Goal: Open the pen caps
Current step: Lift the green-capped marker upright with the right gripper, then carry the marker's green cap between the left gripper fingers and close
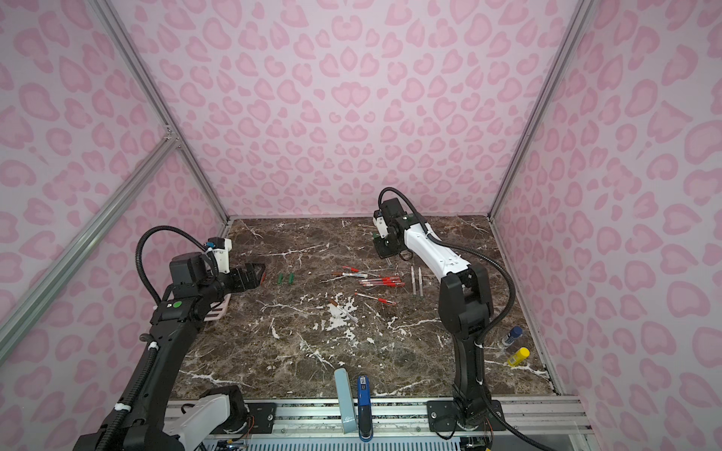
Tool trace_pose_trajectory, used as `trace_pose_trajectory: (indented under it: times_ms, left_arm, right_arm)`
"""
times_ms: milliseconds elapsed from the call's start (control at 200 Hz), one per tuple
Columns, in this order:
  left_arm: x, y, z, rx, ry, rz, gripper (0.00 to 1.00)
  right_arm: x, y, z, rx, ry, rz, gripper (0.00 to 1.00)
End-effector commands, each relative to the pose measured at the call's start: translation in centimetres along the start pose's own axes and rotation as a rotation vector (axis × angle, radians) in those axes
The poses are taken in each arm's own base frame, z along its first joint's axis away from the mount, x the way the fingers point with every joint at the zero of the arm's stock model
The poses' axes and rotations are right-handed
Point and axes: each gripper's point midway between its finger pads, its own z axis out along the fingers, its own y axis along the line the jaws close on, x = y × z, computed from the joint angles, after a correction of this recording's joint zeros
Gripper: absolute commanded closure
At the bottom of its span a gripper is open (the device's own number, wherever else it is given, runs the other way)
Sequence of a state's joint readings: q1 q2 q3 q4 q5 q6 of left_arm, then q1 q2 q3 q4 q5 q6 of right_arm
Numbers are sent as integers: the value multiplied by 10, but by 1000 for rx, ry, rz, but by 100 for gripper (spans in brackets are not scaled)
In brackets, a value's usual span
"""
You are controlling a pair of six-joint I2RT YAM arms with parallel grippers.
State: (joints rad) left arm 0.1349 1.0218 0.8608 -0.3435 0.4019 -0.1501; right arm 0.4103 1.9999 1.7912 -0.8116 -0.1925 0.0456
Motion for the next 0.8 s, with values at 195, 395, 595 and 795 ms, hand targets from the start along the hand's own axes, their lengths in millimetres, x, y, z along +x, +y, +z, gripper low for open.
trace_pose_trajectory:
  times_ms: [195,395,595,795]
  left_arm:
    - [-9,-34,-3,192,-16,-35,3]
    - [-9,-63,-7,364,-1,-64,3]
    - [-2,-90,-10,514,43,-64,3]
    - [16,-111,-8,628,113,-80,6]
  right_arm:
    - [8,70,-31,-162,-169,50,91]
    - [30,126,-45,-245,-228,16,92]
    - [40,187,-61,-409,-299,34,92]
    - [52,229,-63,-489,-298,11,92]
